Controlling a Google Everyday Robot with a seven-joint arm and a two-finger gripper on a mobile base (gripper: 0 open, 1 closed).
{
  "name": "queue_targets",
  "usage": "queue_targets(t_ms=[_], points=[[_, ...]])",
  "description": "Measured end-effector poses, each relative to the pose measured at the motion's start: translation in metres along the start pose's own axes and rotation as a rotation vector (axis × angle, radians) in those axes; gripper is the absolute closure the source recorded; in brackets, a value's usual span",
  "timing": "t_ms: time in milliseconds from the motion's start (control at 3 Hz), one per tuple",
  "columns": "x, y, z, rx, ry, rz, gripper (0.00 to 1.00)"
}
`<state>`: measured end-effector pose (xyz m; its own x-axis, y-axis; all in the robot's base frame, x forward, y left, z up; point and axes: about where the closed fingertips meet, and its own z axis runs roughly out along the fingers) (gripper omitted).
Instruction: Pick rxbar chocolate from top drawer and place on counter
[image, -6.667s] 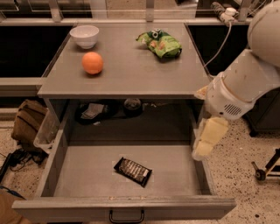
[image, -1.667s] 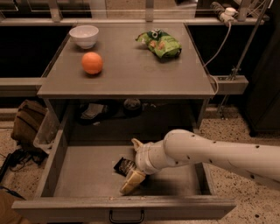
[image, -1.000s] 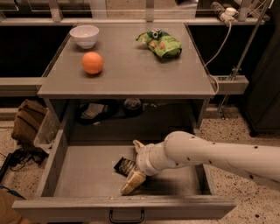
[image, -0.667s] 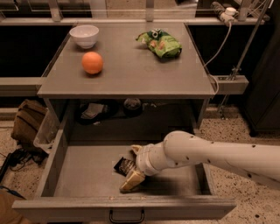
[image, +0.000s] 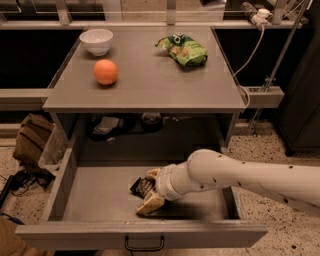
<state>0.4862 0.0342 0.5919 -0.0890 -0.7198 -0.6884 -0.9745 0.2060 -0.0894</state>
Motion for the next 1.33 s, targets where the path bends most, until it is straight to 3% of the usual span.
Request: queue_targets(t_ms=[333, 667, 1000, 1333], points=[[-0.005, -0.001, -0.005, 0.000, 0.000, 0.000, 0.87], [-0.018, 0.006, -0.040, 0.089, 0.000, -0.033, 1.00], [-0.027, 0.001, -0.063, 0.139, 0.013, -0.055, 1.00], [-0.026, 0.002, -0.062, 0.136, 0.012, -0.055, 1.00]])
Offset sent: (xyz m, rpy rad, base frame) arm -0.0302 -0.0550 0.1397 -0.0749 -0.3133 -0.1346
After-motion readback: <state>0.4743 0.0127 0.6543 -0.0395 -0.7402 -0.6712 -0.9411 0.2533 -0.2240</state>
